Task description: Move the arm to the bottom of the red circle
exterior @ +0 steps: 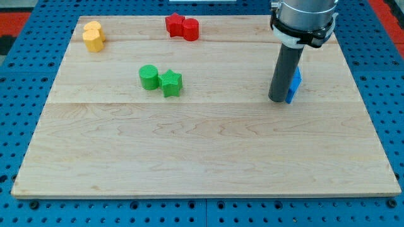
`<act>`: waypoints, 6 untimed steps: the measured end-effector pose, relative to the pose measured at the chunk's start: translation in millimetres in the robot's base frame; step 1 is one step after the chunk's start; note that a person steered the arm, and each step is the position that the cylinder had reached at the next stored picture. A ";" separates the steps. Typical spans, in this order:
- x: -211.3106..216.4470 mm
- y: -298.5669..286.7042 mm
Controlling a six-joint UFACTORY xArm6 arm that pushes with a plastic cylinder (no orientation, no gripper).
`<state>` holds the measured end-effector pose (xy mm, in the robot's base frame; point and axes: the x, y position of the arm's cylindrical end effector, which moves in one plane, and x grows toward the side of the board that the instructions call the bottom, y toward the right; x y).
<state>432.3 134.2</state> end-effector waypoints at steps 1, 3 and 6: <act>0.0 0.6; 8.9 -11.5; 11.4 -103.5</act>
